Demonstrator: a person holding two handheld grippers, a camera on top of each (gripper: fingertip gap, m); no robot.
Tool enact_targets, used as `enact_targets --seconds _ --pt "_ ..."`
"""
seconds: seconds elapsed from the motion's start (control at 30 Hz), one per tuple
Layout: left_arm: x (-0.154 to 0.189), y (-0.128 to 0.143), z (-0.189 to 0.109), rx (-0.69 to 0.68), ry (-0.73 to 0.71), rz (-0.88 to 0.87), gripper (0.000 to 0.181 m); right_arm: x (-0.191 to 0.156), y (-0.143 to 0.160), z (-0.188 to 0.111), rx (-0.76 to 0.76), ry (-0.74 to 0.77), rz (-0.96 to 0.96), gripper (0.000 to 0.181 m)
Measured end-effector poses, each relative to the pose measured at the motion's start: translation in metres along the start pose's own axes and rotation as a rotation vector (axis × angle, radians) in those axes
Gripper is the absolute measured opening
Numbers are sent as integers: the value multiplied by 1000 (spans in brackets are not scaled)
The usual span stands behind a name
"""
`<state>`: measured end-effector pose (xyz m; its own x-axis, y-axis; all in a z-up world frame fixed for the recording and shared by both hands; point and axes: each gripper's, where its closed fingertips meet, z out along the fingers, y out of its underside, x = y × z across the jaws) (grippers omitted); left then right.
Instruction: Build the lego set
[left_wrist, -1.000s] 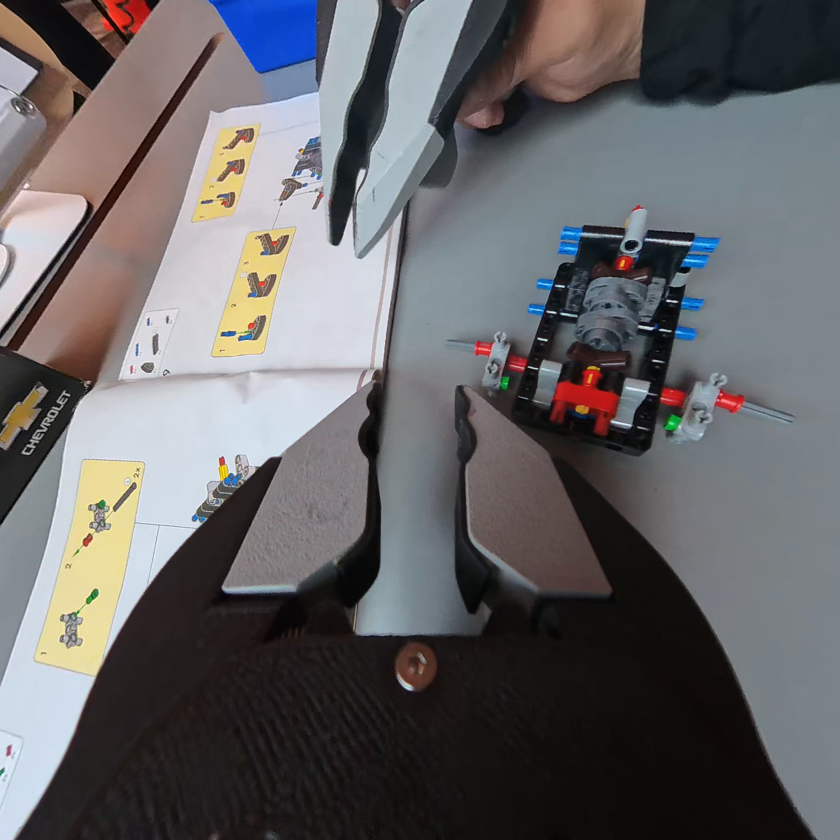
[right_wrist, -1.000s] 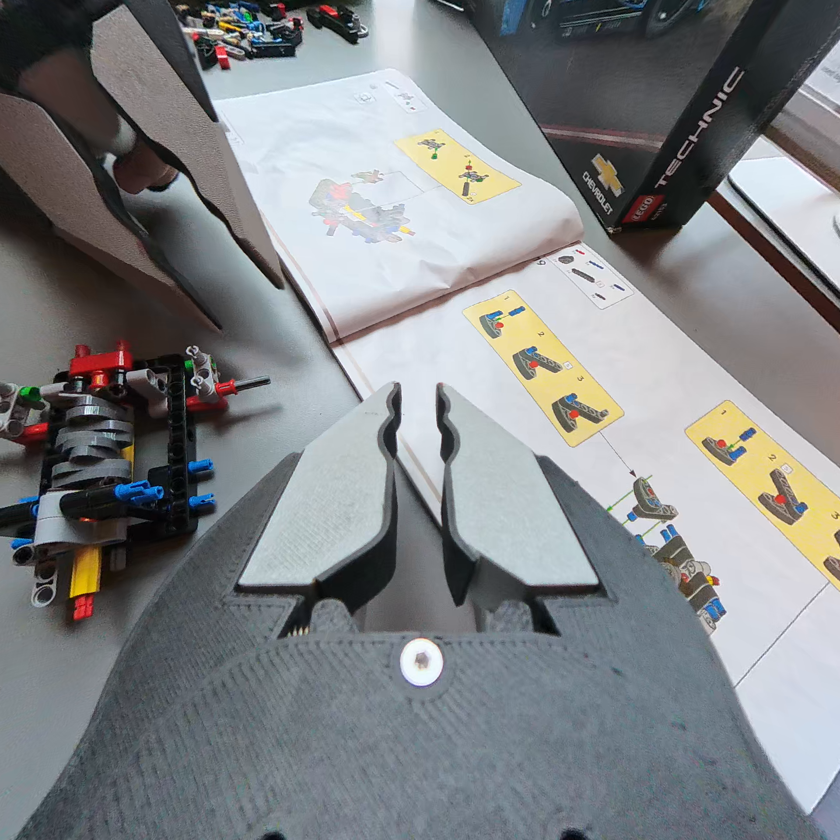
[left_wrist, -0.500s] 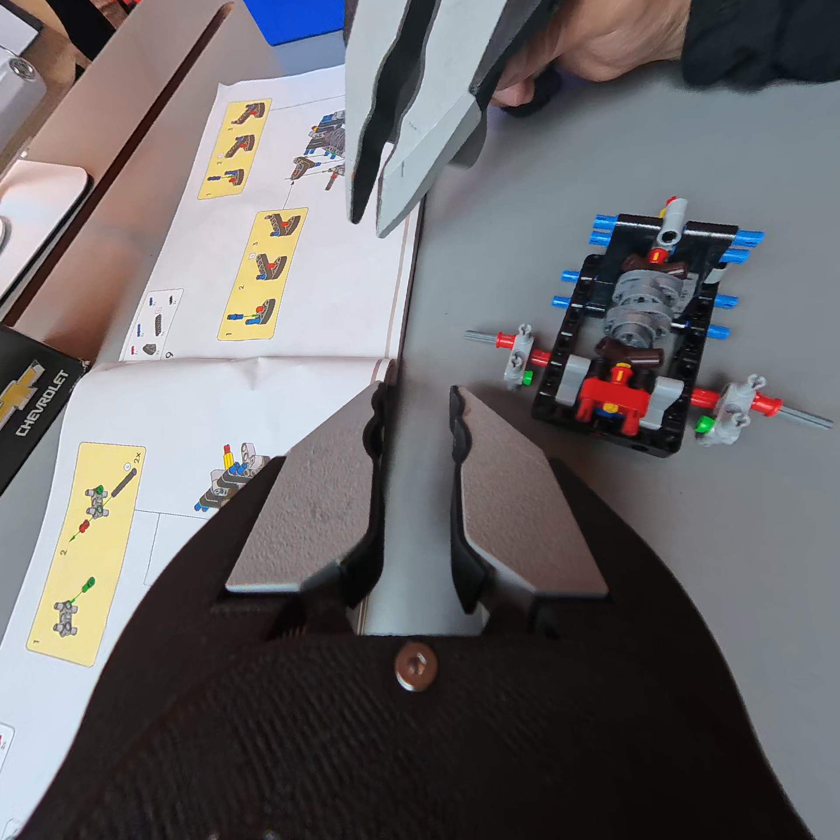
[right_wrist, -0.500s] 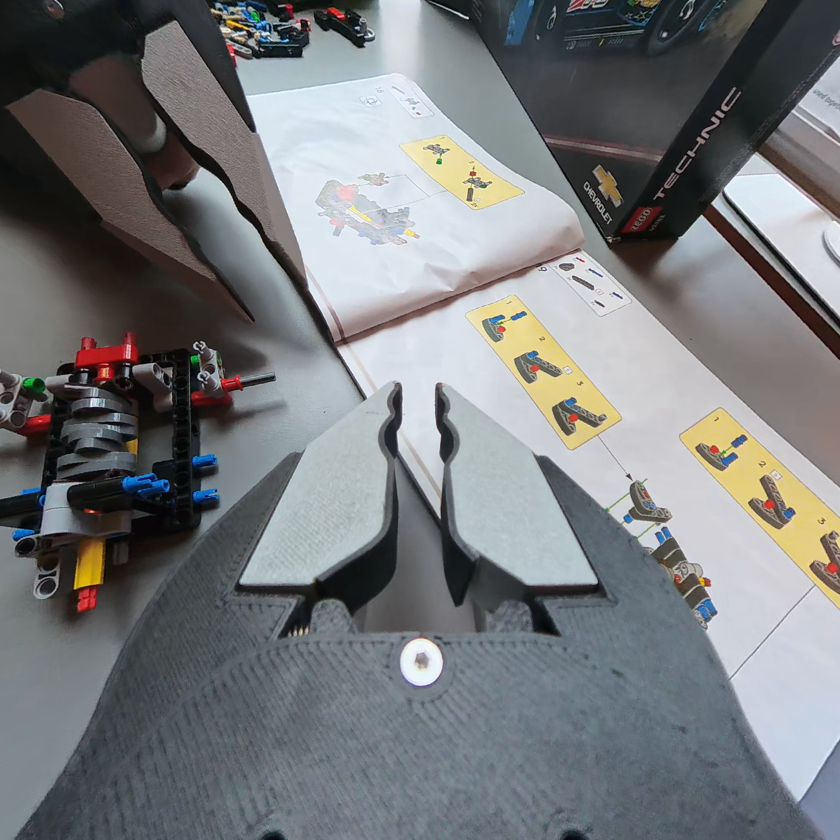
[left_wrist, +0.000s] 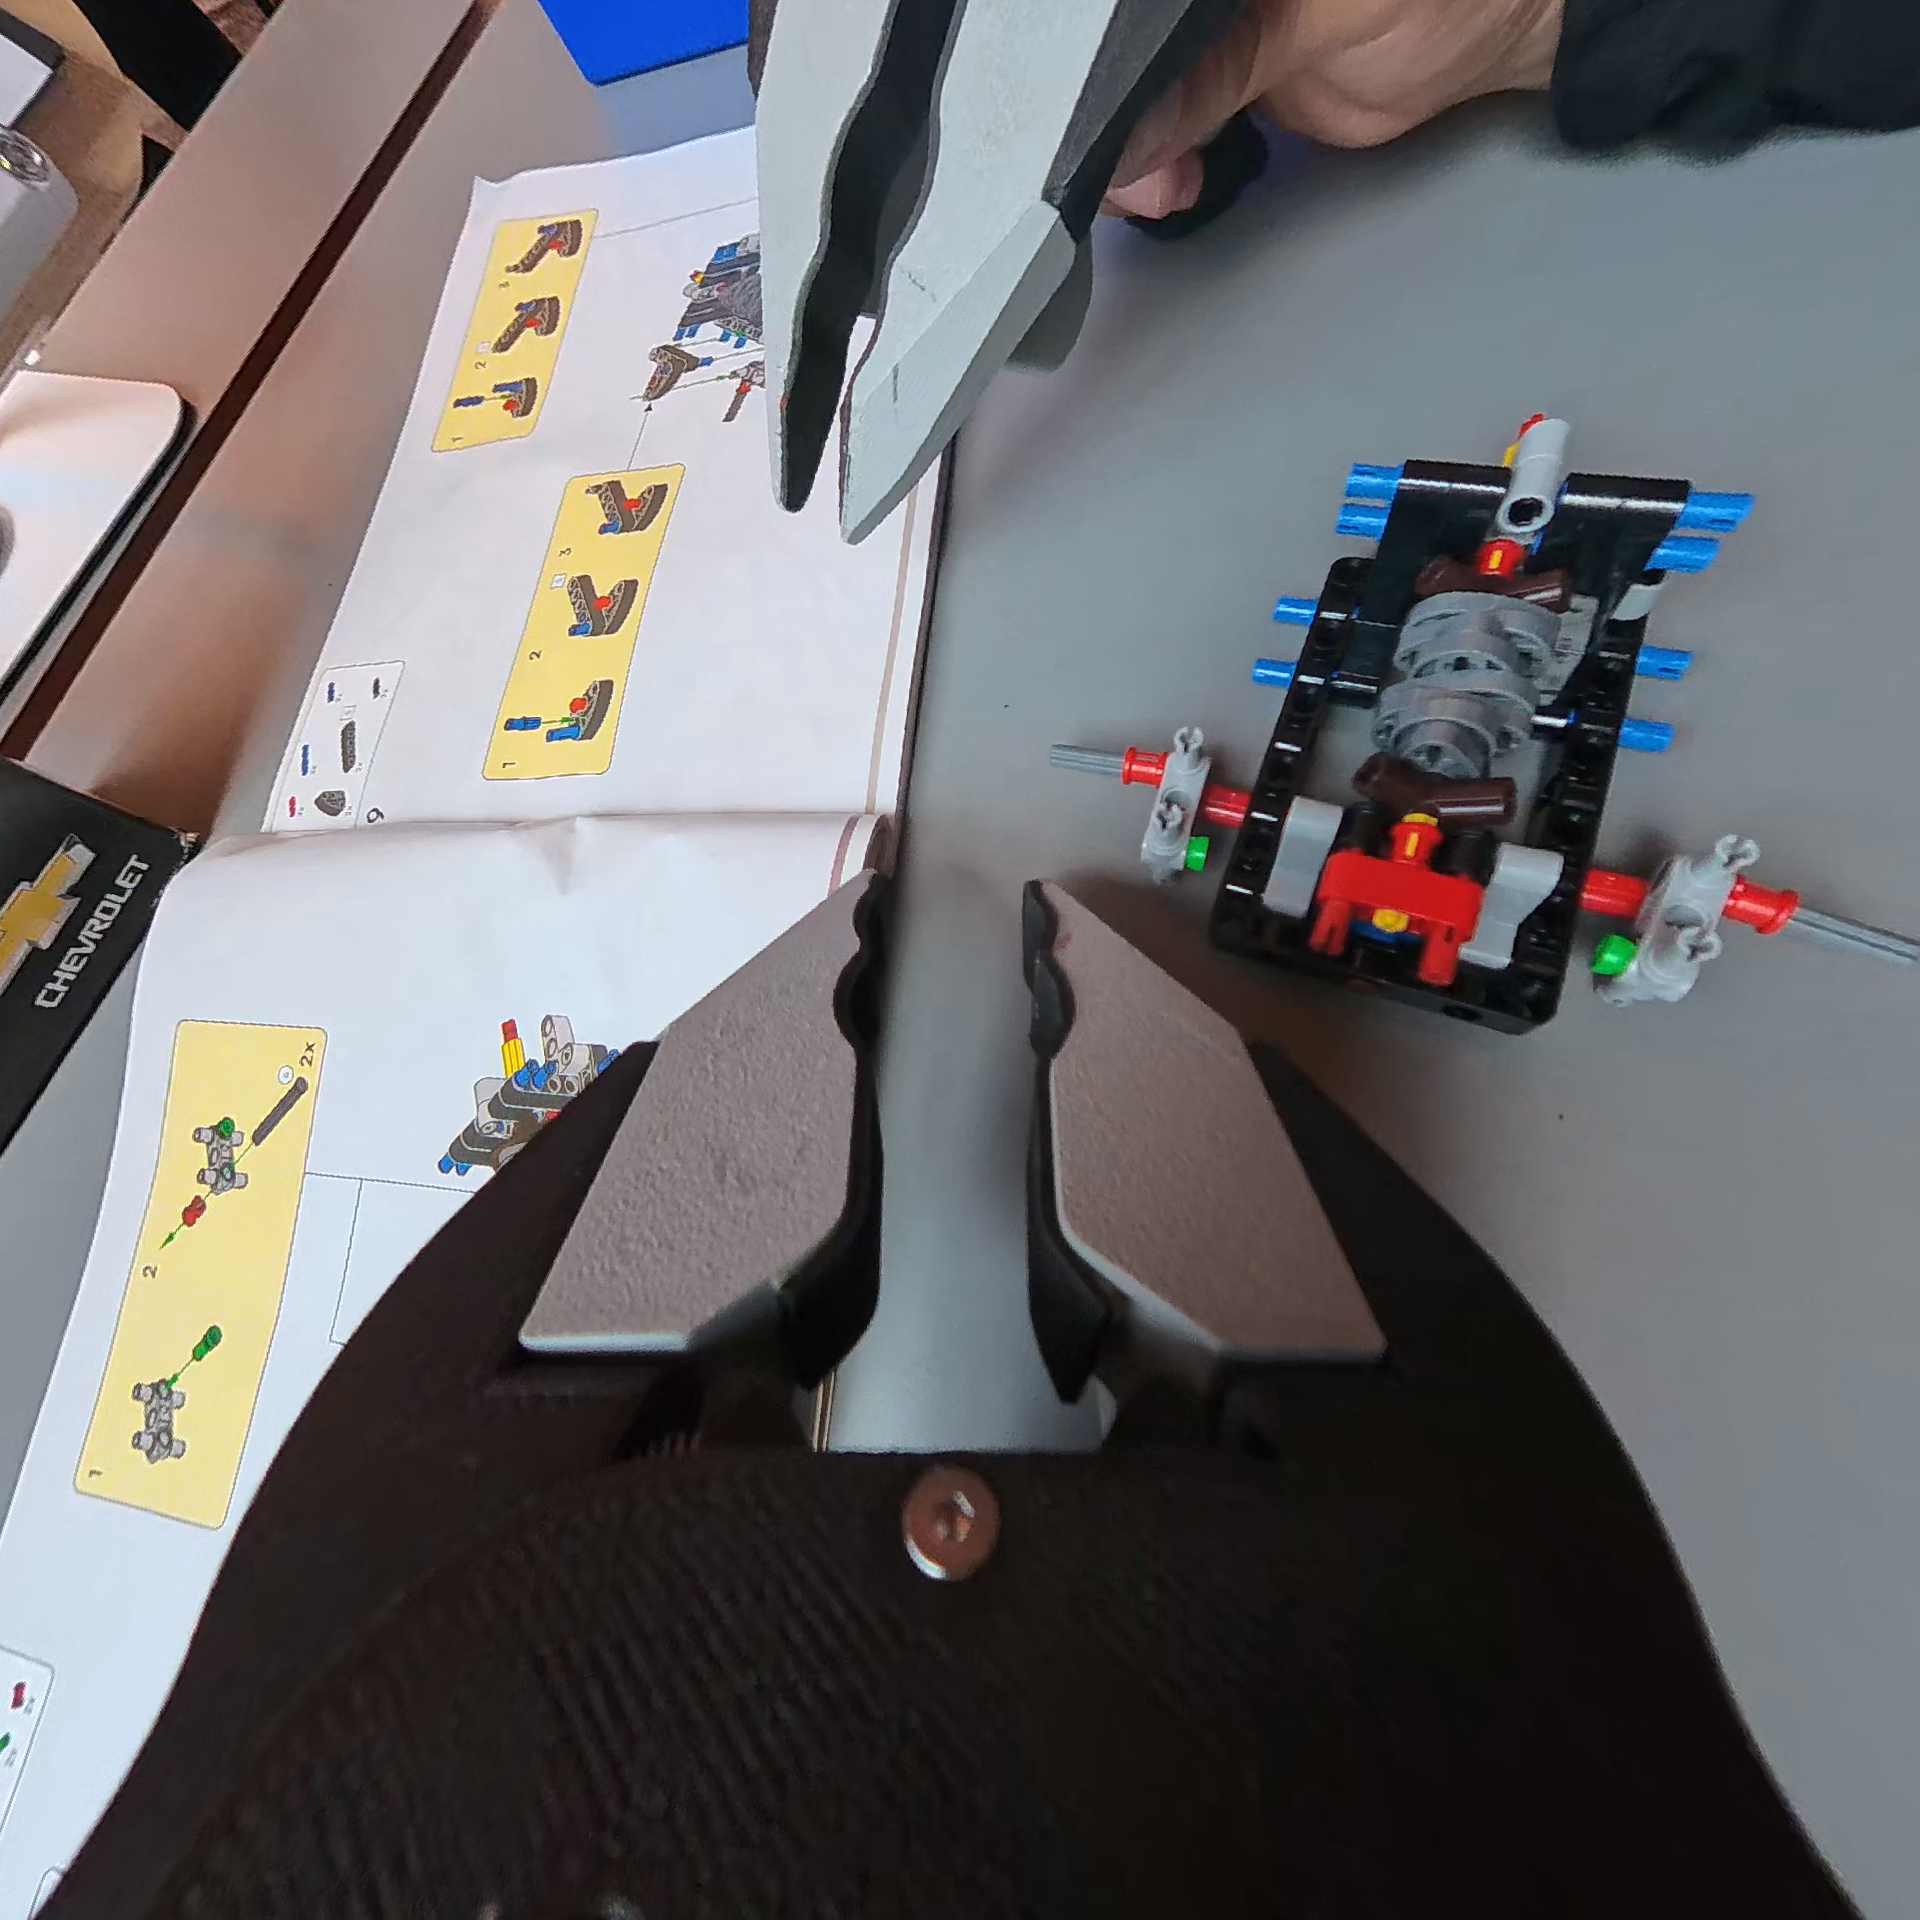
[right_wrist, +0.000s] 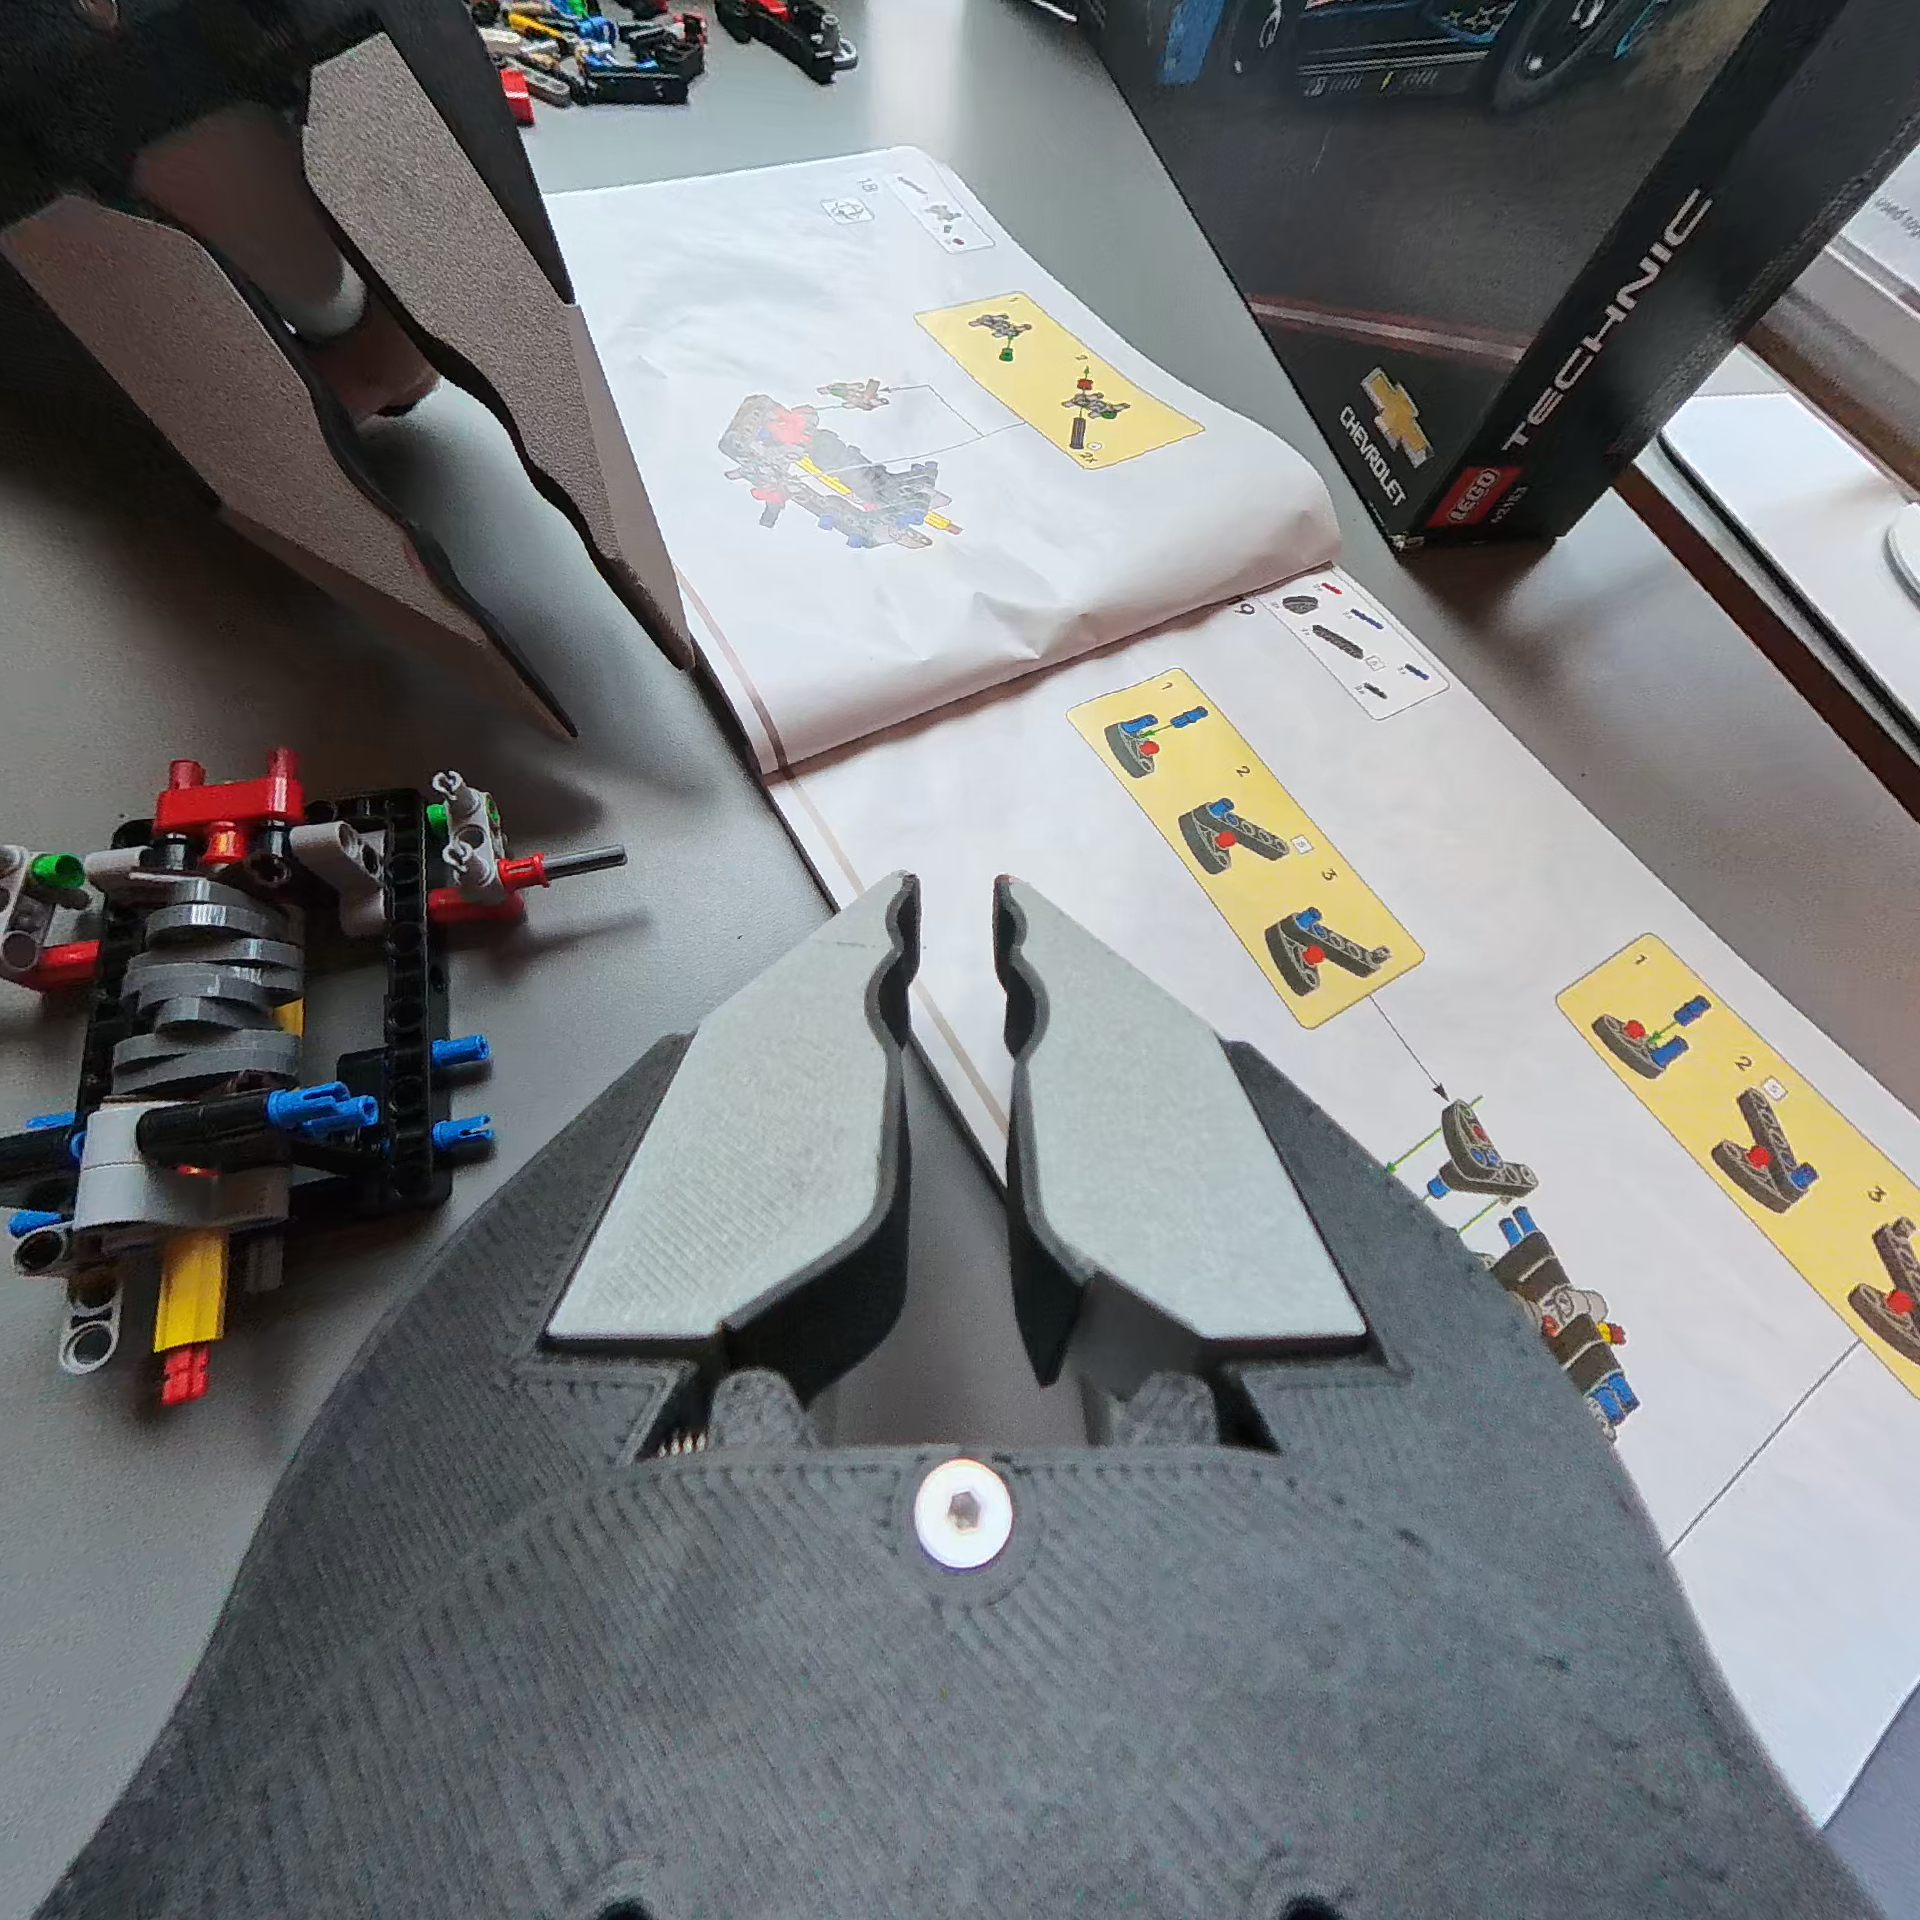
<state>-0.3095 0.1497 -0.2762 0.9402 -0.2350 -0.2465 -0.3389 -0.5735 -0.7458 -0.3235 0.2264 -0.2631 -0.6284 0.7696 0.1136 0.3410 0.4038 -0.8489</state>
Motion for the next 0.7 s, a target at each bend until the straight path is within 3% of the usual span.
enact_targets --seconds 0.7 --pt "-21 7 -3 9 -35 -77 21 1 -5 -9 11 22 -44 11"
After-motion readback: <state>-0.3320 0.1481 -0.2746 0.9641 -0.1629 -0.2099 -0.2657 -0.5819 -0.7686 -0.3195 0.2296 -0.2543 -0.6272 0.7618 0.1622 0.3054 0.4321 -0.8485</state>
